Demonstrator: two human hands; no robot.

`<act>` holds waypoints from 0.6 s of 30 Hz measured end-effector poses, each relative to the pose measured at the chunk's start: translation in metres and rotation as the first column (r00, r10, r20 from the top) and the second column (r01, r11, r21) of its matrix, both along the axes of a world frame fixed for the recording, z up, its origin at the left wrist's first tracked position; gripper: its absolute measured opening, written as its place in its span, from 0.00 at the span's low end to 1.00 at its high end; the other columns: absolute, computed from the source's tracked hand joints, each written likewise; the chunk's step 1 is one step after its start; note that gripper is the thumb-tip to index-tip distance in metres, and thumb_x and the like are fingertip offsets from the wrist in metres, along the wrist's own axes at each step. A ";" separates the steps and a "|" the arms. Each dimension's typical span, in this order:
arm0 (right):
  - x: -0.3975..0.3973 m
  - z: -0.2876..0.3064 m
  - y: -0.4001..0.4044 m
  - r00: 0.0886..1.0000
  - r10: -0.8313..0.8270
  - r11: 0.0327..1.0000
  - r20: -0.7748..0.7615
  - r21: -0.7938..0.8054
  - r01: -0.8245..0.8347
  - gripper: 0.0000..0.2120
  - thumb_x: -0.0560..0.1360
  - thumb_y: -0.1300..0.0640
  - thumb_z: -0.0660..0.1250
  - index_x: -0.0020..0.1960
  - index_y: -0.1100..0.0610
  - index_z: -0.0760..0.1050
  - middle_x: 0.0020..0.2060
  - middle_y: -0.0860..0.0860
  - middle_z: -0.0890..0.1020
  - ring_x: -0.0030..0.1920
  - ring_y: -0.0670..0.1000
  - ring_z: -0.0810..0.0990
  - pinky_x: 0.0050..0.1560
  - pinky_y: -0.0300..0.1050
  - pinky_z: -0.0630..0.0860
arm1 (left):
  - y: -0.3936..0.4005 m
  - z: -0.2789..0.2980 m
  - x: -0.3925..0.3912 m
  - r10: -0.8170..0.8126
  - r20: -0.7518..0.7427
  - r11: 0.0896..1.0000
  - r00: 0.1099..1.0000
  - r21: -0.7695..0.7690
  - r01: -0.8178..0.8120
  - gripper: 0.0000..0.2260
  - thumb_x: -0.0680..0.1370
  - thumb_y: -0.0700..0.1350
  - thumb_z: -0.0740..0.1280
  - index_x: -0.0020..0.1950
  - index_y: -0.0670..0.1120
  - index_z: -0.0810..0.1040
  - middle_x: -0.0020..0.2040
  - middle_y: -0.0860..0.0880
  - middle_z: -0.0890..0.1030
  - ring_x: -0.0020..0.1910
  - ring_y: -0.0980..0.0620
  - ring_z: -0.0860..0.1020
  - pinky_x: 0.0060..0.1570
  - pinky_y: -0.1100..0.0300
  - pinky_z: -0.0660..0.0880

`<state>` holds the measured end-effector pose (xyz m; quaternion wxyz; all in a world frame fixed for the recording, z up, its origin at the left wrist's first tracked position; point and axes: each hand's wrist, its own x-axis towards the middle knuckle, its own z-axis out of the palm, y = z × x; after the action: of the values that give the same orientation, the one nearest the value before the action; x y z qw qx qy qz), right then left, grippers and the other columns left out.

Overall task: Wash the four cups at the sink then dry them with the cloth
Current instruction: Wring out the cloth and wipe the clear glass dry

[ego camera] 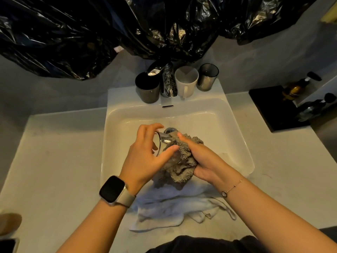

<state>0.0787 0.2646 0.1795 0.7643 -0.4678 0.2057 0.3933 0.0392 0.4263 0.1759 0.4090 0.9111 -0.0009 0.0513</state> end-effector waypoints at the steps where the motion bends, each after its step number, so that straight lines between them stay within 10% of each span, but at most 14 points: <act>1: 0.000 -0.003 0.003 1.000 -0.016 1.000 -0.003 -0.002 0.016 0.26 0.72 0.47 0.70 0.63 0.63 0.76 0.58 0.64 0.81 0.59 0.62 0.80 0.60 0.59 0.77 | 0.004 0.001 -0.001 0.036 -0.016 0.999 0.999 -0.008 -0.036 0.32 0.69 0.72 0.64 0.68 0.59 0.65 0.58 0.59 0.68 0.46 0.60 0.76 0.44 0.68 0.72; 7: -0.004 -0.008 0.023 0.998 -0.058 0.998 0.008 -0.033 0.058 0.19 0.75 0.50 0.69 0.60 0.62 0.78 0.52 0.61 0.84 0.51 0.59 0.84 0.57 0.57 0.79 | 0.029 -0.005 -0.014 0.145 -0.133 0.947 0.980 -0.269 -0.177 0.28 0.64 0.67 0.75 0.59 0.57 0.74 0.53 0.56 0.79 0.47 0.56 0.81 0.41 0.64 0.78; 13: -0.007 -0.015 0.061 0.948 0.065 0.941 0.311 -0.335 0.046 0.08 0.73 0.58 0.72 0.51 0.59 0.82 0.46 0.56 0.86 0.50 0.58 0.84 0.52 0.48 0.81 | 0.075 0.002 -0.026 0.301 -0.053 0.947 0.952 -0.098 -0.305 0.27 0.66 0.59 0.78 0.61 0.59 0.70 0.54 0.58 0.75 0.48 0.59 0.76 0.44 0.63 0.76; 18: 0.000 -0.021 0.073 0.612 0.716 0.503 0.335 -0.856 -0.119 0.13 0.72 0.56 0.74 0.31 0.52 0.74 0.31 0.48 0.79 0.34 0.46 0.77 0.37 0.34 0.73 | 0.156 -0.009 -0.041 0.445 -0.069 0.895 0.893 0.056 -0.442 0.33 0.65 0.52 0.81 0.64 0.52 0.68 0.58 0.51 0.75 0.53 0.51 0.75 0.50 0.54 0.75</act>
<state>0.0784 0.3374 0.1585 0.3760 -0.8868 -0.0634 0.2612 -0.0022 0.5823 0.1674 0.3683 0.8965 0.2221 0.1064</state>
